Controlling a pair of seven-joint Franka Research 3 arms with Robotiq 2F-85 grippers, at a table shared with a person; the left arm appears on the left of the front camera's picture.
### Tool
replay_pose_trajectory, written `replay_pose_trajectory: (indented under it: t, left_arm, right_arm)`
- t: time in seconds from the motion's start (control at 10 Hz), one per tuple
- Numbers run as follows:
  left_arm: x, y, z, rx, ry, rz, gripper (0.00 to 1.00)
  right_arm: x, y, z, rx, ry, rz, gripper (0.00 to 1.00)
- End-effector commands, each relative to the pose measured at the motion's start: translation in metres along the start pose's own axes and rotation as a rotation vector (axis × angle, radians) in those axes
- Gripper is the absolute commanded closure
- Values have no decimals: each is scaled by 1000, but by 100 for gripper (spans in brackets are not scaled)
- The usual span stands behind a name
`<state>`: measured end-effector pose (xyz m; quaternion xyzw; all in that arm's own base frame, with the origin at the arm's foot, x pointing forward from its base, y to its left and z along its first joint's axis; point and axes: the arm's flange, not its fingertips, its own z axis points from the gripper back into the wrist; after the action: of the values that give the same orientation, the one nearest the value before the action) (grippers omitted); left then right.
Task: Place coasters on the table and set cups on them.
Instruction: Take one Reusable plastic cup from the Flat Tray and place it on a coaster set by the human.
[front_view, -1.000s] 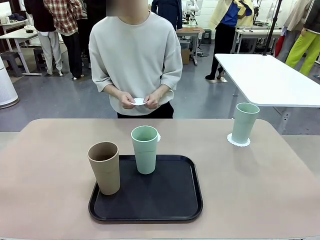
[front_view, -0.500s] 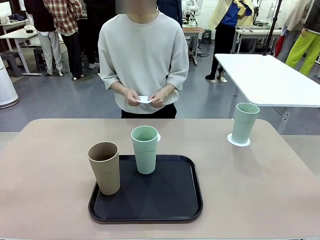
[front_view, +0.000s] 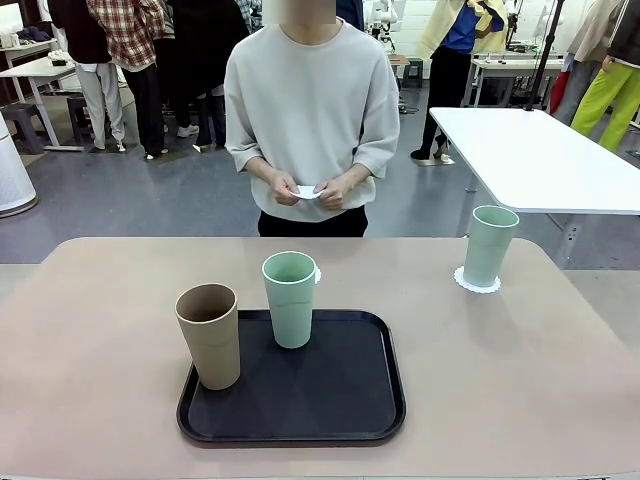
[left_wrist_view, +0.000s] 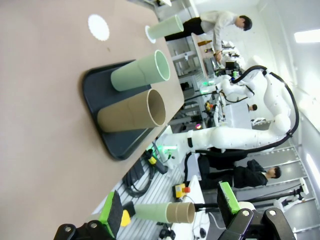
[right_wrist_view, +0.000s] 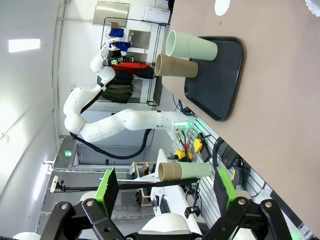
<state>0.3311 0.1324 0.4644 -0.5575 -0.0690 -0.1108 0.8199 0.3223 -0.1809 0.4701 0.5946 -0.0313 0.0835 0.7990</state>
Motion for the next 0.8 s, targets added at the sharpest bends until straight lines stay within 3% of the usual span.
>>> replay_pose_trajectory:
  t: [0.0,0.2,0.7]
  left_arm:
    - [-1,-1,2,-12,-5,-7,0]
    - [-1,-1,2,-12,-5,-7,0]
    - [-1,-1,2,-12,-5,-7,0]
  right_arm:
    - [2,1,1,12,-22,2,0]
    - [0,0,0,0,0,0,0]
    - [41,43,-115,-226,172,240,0]
